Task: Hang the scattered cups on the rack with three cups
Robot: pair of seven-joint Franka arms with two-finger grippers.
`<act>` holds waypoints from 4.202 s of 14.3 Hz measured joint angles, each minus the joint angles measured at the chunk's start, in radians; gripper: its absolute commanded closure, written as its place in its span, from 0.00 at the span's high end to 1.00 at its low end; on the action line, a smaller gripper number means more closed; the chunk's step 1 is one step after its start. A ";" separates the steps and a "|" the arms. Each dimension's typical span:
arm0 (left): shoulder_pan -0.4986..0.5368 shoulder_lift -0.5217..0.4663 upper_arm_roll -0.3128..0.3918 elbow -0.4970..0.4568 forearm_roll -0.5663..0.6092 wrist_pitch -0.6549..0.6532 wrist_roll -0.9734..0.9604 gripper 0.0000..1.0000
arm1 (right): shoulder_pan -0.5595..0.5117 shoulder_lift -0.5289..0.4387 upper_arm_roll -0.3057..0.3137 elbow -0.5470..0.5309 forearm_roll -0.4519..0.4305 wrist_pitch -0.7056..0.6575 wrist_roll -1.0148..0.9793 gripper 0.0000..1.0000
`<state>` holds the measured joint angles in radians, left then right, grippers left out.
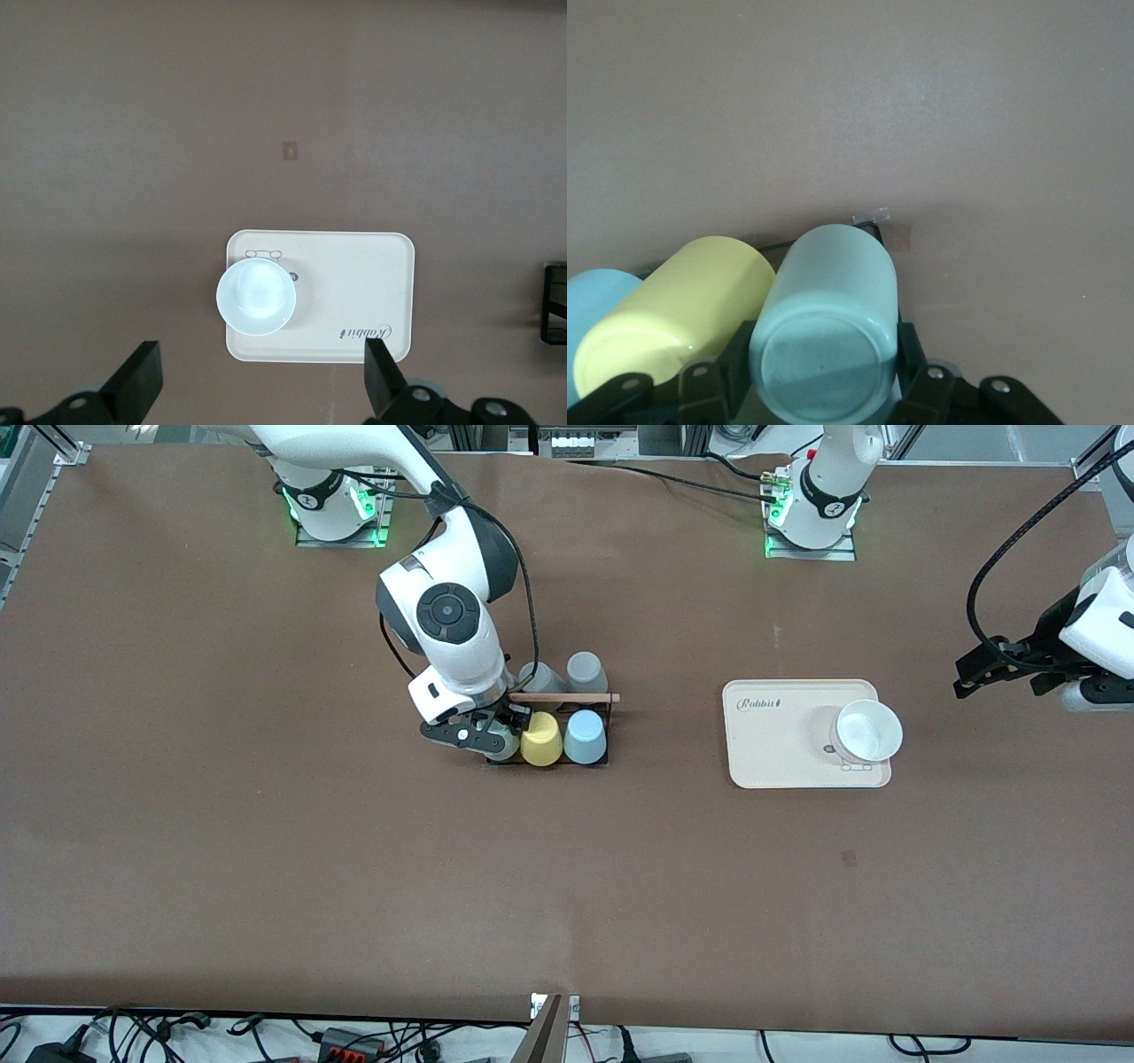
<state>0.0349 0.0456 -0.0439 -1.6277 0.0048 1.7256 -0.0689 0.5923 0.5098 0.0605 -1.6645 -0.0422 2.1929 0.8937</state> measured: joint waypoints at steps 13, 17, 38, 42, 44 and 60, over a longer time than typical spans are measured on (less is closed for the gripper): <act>0.000 0.000 -0.001 -0.002 0.000 -0.022 0.000 1.00 | 0.000 -0.010 0.000 0.006 0.000 0.001 -0.001 0.83; -0.001 0.000 -0.004 0.000 0.000 -0.022 0.000 1.00 | -0.001 -0.071 -0.001 0.018 0.000 -0.059 -0.001 0.84; -0.001 0.000 -0.004 0.001 0.000 -0.013 0.000 1.00 | -0.659 -0.470 -0.047 0.073 0.005 -0.555 -0.850 1.00; -0.001 0.000 -0.004 0.002 0.000 -0.013 0.000 1.00 | -0.654 -0.464 -0.078 0.080 0.005 -0.613 -0.861 1.00; -0.001 0.000 -0.004 0.002 0.000 -0.013 0.000 1.00 | -0.641 -0.460 -0.078 0.079 0.005 -0.624 -0.861 1.00; -0.001 0.000 -0.004 0.002 0.000 -0.013 0.000 1.00 | -0.626 -0.433 -0.079 0.091 -0.006 -0.622 -0.861 1.00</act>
<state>0.0342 0.0456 -0.0483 -1.6262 0.0048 1.7124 -0.0689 -0.0340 0.0766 -0.0186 -1.5736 -0.0482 1.5705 0.0328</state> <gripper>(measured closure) 0.000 0.000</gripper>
